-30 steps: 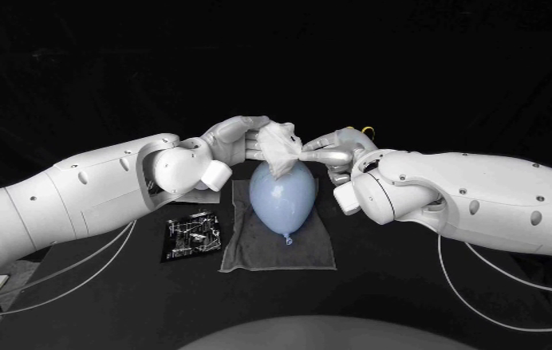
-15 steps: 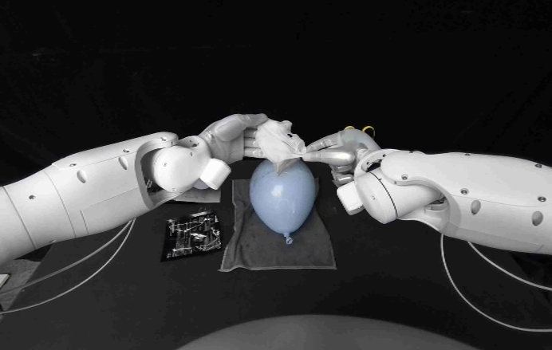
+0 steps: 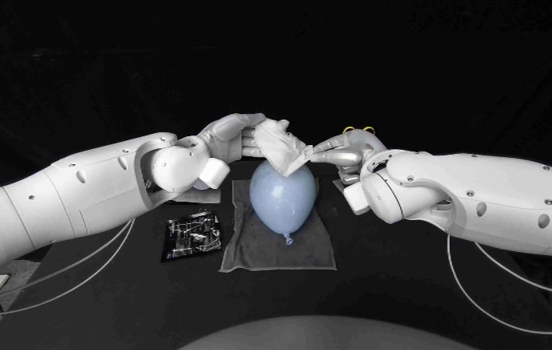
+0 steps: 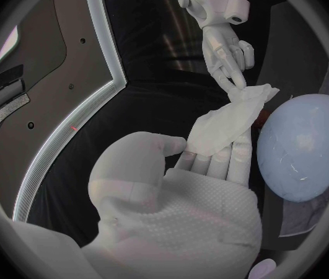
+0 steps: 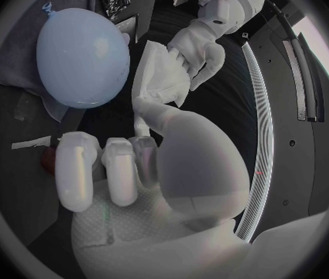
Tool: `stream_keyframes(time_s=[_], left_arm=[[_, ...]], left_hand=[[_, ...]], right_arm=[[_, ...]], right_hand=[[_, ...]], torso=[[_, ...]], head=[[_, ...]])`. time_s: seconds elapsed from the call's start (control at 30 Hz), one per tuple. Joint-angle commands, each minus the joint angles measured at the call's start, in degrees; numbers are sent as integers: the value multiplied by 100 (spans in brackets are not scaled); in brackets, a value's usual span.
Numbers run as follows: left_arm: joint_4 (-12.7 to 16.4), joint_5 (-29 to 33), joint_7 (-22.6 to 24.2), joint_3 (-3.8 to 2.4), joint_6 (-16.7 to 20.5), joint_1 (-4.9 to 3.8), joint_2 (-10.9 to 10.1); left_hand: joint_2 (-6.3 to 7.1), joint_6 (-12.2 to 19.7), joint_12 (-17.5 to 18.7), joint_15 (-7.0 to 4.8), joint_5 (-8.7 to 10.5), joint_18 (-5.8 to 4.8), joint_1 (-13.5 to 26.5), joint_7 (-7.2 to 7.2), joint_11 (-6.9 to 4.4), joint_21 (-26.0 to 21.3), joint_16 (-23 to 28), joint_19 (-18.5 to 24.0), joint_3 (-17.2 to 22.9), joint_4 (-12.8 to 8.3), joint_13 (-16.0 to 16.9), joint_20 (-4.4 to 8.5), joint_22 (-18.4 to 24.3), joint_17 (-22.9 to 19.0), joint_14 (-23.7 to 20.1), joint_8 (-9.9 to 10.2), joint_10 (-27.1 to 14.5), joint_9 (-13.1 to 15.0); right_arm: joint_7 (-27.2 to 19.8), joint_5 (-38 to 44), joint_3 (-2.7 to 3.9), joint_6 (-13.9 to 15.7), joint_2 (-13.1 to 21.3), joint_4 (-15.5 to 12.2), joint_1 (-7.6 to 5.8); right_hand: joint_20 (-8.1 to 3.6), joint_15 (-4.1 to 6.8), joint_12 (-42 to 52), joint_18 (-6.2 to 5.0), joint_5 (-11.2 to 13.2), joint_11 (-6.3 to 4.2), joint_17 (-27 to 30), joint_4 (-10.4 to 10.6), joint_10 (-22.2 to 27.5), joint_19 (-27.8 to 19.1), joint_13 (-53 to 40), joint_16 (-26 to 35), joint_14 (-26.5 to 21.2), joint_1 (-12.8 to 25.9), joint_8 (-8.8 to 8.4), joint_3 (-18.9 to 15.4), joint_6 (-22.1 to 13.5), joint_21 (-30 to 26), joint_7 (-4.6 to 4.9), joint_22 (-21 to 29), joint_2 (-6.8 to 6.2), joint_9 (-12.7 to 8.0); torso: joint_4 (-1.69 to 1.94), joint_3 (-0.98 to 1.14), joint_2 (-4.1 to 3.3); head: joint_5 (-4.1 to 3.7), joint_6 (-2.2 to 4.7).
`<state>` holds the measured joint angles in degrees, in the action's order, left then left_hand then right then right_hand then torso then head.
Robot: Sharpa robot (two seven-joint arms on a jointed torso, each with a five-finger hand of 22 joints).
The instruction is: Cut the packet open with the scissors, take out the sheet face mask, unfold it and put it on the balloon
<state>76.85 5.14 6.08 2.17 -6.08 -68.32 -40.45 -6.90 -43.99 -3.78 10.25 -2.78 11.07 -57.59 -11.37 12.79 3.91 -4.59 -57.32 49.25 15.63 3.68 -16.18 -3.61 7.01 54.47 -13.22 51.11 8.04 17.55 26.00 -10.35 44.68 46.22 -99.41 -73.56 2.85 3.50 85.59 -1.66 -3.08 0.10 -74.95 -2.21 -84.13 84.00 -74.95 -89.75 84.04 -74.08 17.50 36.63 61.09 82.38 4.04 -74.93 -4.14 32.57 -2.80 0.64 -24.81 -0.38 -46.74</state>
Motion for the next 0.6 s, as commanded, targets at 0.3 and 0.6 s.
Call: stream_keyframes(time_s=[0.3, 0.6], left_arm=[[-17, 54, 92, -9, -25, -10, 7], [-42, 114, 162, -9, 27, -10, 10]], left_hand=[[0, -23, -4, 4, -4, -51, -57, -406, -17, -34, 32, 42, -2, -25, 2, 1, 3, -9, -21, -26, 45, 6], [2, -25, -3, 4, -3, -51, -59, -405, -17, -34, 34, 49, 1, -26, 2, 0, 3, -10, -24, -28, 48, 7]], right_arm=[[83, 324, 0, -170, 78, 45, 5], [163, 420, -12, -245, 106, 87, 15]], right_hand=[[-45, 27, 46, 9, 28, -46, -1505, -34, -453, 391, -1295, -25, 596, 64, 40, 55, 40, 54, 3, -1244, -14, 248], [-46, 27, 56, 10, 28, -46, -1505, -41, -456, 393, -1300, -25, 596, 70, 45, 60, 42, 59, 2, -1246, -17, 251]], torso=[[-1, 2, 0], [1, -1, 2]], head=[[-9, 8], [-22, 13]])
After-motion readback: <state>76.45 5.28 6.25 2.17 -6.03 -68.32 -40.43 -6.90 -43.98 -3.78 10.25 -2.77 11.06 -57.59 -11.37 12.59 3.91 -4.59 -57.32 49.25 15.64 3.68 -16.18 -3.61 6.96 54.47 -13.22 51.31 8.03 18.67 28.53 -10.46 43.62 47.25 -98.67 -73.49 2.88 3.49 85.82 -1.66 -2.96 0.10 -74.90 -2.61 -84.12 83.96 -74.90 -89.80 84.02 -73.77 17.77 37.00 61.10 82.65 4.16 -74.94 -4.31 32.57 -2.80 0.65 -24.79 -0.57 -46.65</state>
